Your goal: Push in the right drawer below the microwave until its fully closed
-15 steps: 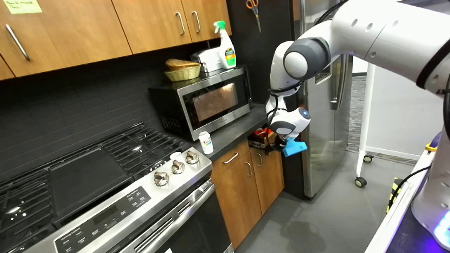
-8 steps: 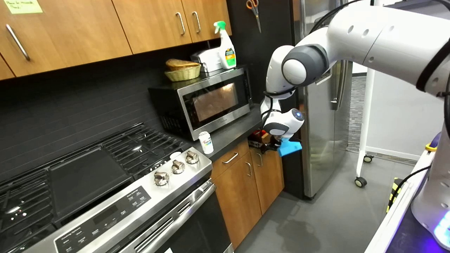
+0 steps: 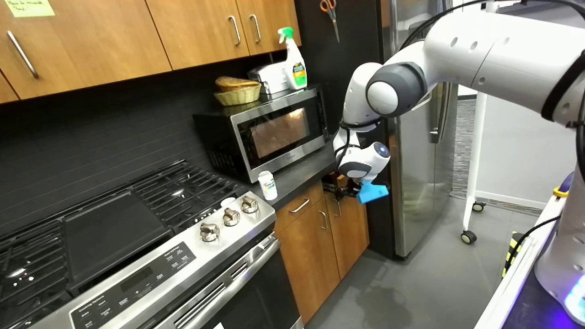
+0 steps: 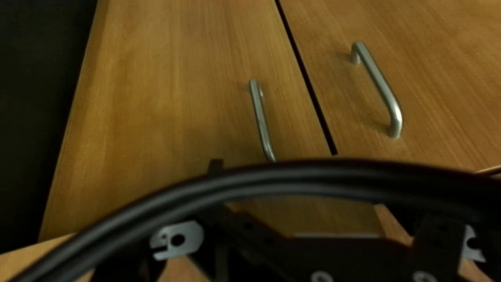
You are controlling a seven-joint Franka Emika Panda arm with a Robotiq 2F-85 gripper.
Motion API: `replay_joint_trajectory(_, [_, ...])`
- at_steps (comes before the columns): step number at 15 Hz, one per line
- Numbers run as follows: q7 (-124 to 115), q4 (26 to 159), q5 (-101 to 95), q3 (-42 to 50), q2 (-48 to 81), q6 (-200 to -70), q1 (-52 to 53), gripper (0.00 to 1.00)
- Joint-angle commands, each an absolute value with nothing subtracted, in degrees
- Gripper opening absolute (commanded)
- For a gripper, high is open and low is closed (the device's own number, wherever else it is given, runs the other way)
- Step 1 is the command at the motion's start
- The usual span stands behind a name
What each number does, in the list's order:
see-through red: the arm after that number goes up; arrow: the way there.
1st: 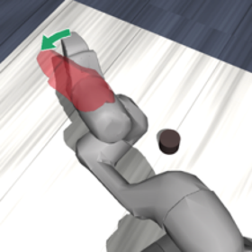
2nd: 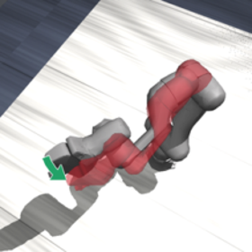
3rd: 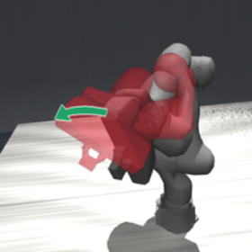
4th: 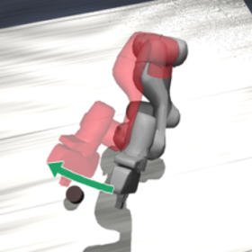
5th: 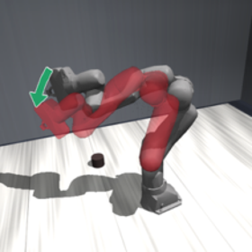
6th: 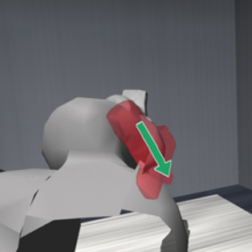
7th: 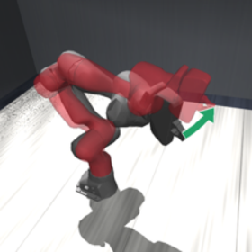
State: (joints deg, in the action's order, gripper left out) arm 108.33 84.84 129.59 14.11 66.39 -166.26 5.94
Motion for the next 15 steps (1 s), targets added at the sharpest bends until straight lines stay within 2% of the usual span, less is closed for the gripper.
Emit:
replay_joint_trajectory(1, [97.0,92.7,113.7,9.9,63.0,-164.0,4.9,1.0])
replay_joint_trajectory(6, [78.7,100.5,90.6,12.4,60.1,-160.1,5.2,1.0])
replay_joint_trajectory(11, [71.6,107.6,80.5,18.7,53.7,-155.9,5.8,1.0])
replay_joint_trajectory(15, [66.7,118.4,71.2,25.1,43.8,-150.8,8.4,1.0])
